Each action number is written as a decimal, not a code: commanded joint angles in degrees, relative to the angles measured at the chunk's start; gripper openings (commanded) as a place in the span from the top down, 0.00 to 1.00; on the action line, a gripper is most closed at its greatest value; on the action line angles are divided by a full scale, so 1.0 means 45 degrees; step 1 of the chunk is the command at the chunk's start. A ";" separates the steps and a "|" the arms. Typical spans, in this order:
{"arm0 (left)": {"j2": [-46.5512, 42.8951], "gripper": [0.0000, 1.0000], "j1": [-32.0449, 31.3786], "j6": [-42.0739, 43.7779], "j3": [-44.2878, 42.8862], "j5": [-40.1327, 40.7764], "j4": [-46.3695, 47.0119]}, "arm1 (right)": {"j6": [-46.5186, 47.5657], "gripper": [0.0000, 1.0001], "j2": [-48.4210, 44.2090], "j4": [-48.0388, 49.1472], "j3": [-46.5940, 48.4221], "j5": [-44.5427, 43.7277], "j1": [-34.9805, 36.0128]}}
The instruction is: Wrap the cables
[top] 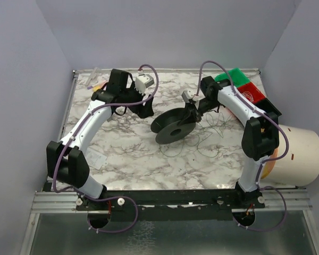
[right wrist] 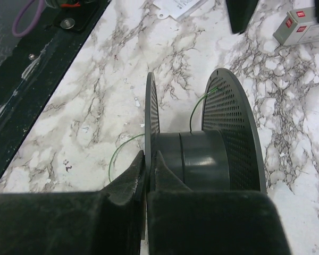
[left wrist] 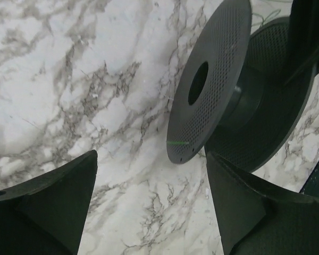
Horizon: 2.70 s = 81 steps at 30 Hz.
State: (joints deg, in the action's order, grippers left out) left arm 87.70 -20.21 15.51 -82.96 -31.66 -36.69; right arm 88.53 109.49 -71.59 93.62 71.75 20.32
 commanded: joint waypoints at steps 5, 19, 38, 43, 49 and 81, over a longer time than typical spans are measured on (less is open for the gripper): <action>-0.0135 0.20 0.0320 0.0423 0.2325 -0.2728 0.1812 | 0.0580 0.99 -0.0154 0.0303 -0.1105 -0.0353 -0.0482; 0.1170 0.36 0.0158 -0.1017 0.2426 -0.4235 0.3367 | 0.0524 1.00 -0.0414 0.0611 -0.1567 -0.0316 -0.0520; 0.2139 0.48 -0.0231 -0.1160 0.2168 -0.3878 0.3285 | 0.0330 1.00 -0.0484 0.0872 -0.1646 -0.0301 -0.0528; 0.2318 0.52 -0.0312 -0.1188 0.2019 -0.3822 0.3267 | 0.0332 0.99 -0.0455 0.0890 -0.1660 -0.0313 -0.0530; 0.2625 0.67 -0.0510 -0.1204 0.1912 -0.3770 0.3194 | 0.0328 1.00 -0.0533 0.0890 -0.1655 -0.0314 -0.0520; 0.0609 1.00 0.0291 -0.4633 -0.3012 0.2083 0.2488 | -0.8276 0.00 -0.5944 0.8529 -0.2731 -0.5707 -0.0835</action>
State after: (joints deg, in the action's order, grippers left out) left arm 93.62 -20.53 -0.86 -94.28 -36.03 -28.62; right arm 61.21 86.21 -34.63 80.99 51.31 16.75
